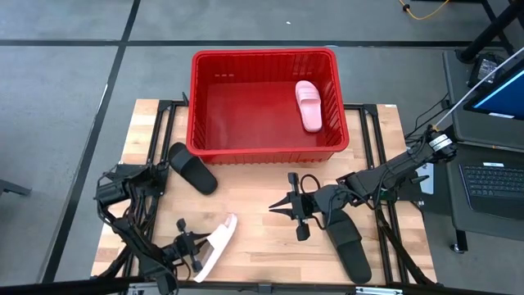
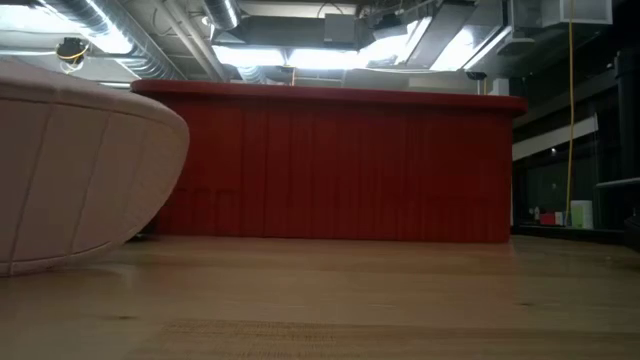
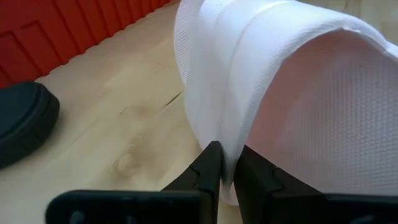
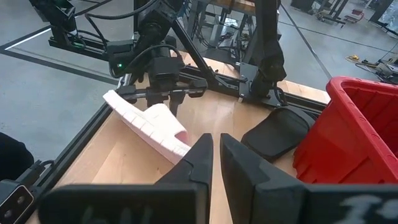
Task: Pick and place slides into bin
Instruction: Put the pink slide into the red bin
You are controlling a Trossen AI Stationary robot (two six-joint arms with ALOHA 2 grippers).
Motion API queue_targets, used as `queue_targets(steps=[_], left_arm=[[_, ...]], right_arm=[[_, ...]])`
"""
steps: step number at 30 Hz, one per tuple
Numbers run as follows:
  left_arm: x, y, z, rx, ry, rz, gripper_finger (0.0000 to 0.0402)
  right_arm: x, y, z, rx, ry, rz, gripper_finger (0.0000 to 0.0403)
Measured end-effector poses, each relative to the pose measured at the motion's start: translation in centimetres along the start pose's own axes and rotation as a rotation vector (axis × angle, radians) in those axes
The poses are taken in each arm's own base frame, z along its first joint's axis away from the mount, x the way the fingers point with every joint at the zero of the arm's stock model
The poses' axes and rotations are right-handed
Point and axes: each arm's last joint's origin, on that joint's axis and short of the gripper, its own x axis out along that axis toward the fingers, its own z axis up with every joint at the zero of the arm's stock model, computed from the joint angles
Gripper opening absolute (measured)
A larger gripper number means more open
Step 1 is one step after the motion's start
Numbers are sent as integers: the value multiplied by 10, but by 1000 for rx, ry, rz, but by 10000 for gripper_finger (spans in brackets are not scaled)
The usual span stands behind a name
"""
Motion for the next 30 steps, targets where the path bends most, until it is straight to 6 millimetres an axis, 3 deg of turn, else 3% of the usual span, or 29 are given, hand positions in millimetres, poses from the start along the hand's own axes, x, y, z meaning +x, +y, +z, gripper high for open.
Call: queue_targets(steps=[6,12,30], left_arm=[[5,-3,7,40,16,15,8],[5,-12,27,116,76,24,6],[13,-25,130,386,223,189,4]], right_arm=[[0,0,0,-1,0,1,33],[0,0,0,-3,-1,1,33],[0,0,2,11,-20,-1,33]])
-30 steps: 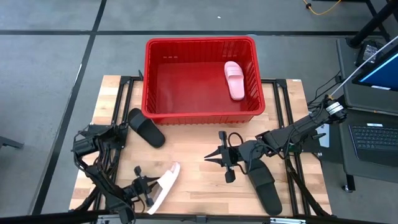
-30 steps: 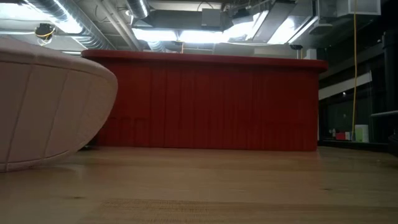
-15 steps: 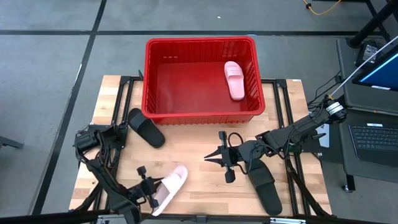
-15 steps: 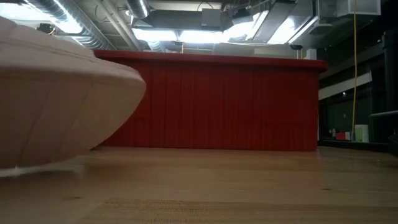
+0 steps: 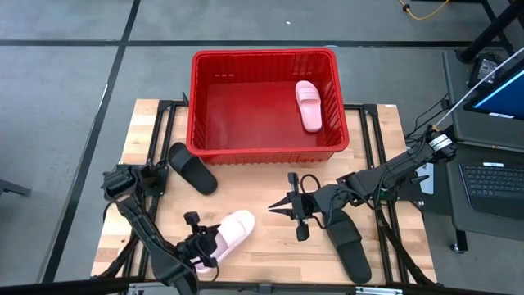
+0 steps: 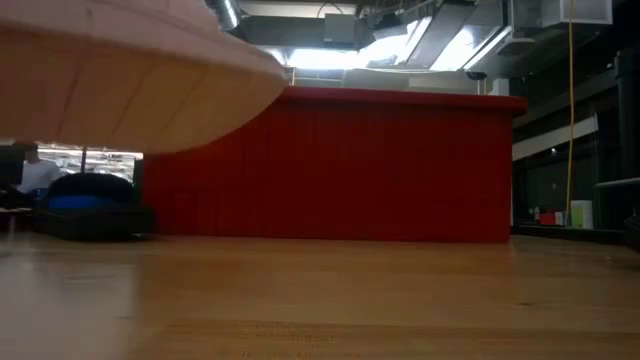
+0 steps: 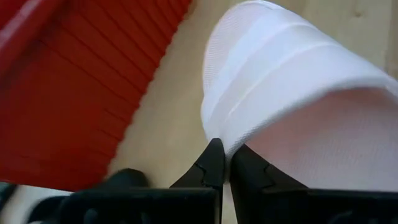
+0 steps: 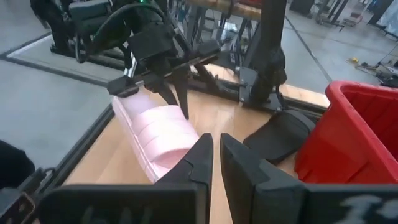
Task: Pick and place slides into bin
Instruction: Put the pink slide into the red bin
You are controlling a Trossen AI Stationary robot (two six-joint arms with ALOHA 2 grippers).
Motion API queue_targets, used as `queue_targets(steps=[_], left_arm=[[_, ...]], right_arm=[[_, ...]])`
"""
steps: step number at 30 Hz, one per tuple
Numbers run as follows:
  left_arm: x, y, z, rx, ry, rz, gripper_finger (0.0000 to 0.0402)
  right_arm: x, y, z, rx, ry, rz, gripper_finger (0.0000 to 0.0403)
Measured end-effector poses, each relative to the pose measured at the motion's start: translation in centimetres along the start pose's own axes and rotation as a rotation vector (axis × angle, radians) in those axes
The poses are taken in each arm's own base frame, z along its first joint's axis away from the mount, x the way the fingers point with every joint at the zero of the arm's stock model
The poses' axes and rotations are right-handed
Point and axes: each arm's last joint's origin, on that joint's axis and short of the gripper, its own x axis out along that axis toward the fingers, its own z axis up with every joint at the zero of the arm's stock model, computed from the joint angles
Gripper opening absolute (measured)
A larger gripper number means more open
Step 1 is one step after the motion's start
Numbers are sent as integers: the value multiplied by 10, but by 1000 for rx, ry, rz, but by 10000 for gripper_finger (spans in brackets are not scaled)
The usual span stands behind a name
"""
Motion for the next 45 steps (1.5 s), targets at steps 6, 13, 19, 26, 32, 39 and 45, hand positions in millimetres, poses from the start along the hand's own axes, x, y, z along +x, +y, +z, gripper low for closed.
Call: queue_targets(steps=[6,13,19,26,32,39,45], left_arm=[[3,16,30,4,11,77,4],[10,29,64,47,-14,128,3],[26,46,92,106,-38,195,3],[44,63,119,185,-74,287,3],[54,74,132,227,-69,331,3],[61,81,139,241,-63,360,3],[66,84,140,266,-47,372,3]], right_arm=[[-1,0,13,31,-130,22,33],[-5,8,19,-33,-182,56,33],[-11,13,41,-65,-185,-6,33],[1,25,59,-165,-93,-129,33],[15,27,59,-241,83,-243,33],[28,31,53,-268,133,-323,33],[27,29,55,-258,120,-334,33]])
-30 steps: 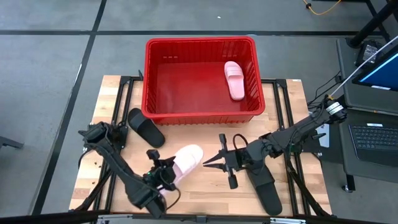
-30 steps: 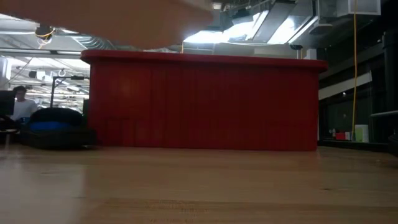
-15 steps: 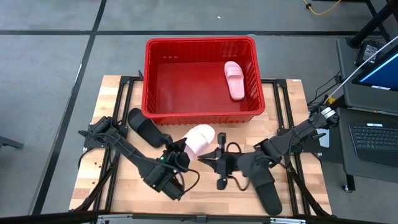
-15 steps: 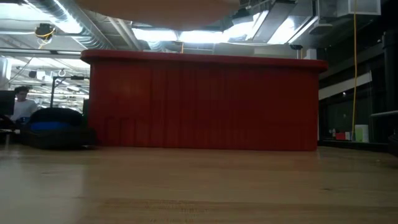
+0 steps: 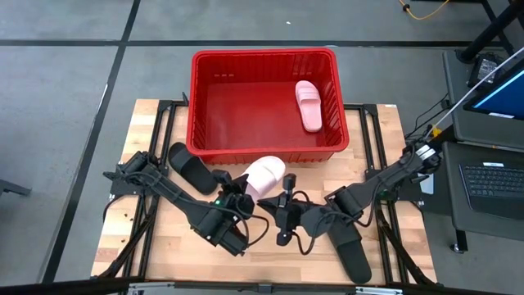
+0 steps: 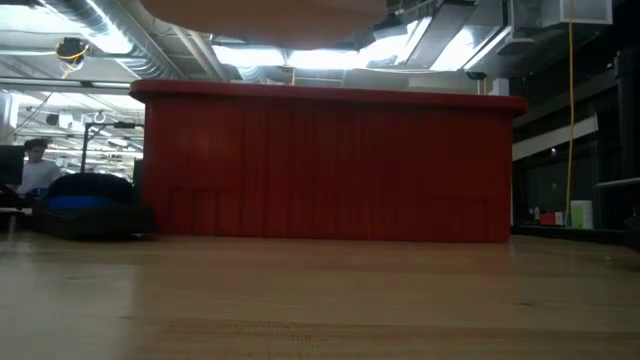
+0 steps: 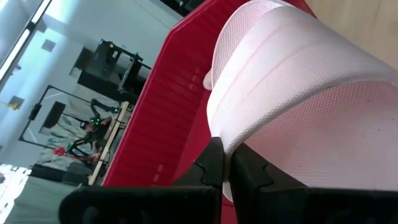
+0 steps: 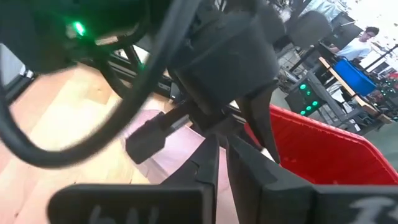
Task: Pick and place slides into bin
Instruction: Put the pink slide into the red bin
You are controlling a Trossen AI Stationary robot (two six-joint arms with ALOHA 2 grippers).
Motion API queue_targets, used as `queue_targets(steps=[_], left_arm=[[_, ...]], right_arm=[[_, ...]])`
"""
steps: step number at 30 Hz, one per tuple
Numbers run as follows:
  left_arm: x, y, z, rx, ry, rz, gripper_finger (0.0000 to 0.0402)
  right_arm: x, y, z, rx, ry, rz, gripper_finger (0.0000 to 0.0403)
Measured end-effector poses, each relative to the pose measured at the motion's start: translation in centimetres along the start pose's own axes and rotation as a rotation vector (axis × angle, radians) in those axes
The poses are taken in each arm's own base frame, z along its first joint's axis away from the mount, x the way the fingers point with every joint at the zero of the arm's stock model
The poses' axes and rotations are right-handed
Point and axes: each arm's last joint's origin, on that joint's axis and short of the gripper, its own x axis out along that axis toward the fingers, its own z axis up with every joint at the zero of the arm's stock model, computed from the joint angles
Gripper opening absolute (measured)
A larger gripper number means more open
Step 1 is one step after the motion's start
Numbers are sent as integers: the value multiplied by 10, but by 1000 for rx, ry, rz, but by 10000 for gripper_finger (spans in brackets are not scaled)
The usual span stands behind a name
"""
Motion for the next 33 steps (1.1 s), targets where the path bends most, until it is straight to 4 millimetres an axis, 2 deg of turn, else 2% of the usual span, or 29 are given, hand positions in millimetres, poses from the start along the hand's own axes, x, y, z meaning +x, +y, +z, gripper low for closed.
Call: queue_targets(steps=[4,11,16,26,33], left_arm=[[4,1,1,10,9,7,3],[8,2,1,14,19,14,3],[8,3,1,3,2,32,4],[8,3,2,-21,-15,49,4],[8,5,2,-17,-25,57,4]], right_arm=[[-1,0,-2,-20,17,8,50],[-2,1,-3,-25,25,13,139],[4,-5,-5,-17,37,-5,178],[24,-29,-16,-15,102,-67,186],[28,-35,-19,-11,118,-82,186]])
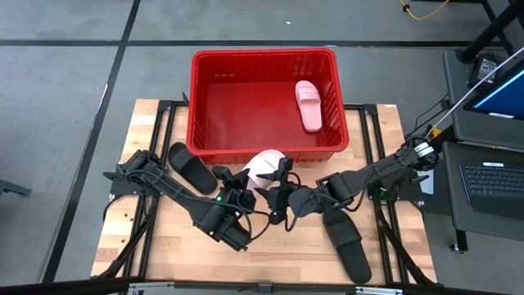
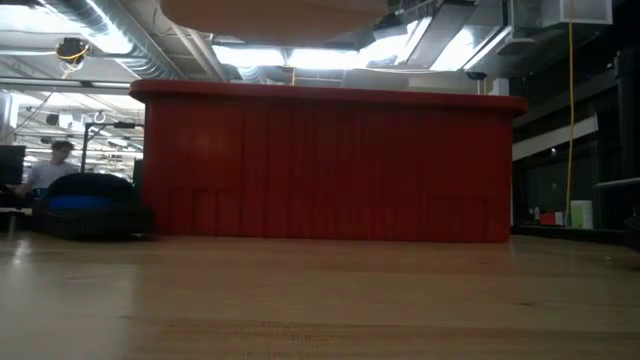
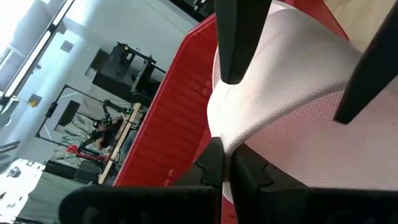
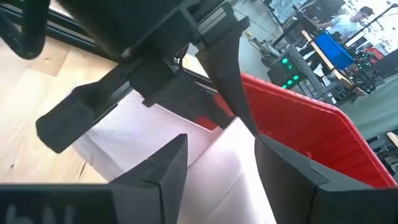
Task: Pick and place slides into bin
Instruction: Put the pink slide into the red bin
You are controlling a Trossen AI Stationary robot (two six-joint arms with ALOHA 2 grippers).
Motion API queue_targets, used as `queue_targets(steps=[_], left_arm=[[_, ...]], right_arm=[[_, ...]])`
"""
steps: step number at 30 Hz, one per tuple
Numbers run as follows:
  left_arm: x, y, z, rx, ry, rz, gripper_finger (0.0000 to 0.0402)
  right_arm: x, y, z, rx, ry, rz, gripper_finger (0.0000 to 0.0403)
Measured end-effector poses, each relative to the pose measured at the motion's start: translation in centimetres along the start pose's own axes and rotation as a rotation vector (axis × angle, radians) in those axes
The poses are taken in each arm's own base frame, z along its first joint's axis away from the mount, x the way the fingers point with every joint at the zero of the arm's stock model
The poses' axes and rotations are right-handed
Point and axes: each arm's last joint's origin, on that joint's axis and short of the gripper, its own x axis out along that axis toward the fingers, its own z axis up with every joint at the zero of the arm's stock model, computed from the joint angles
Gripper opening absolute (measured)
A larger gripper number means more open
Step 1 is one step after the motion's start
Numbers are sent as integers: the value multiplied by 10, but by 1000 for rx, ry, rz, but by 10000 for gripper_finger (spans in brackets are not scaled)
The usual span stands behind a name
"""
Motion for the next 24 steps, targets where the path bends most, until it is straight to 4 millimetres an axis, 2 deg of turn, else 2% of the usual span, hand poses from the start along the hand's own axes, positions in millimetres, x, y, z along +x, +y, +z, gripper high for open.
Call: queue_targets(steps=[16,24], left_arm=[[-2,1,0,6,0,-6,4],[-6,-1,1,-18,-5,-27,4]], right_arm=[[4,-5,-7,-44,66,-63,186],[2,-5,-7,-122,93,-142,186]])
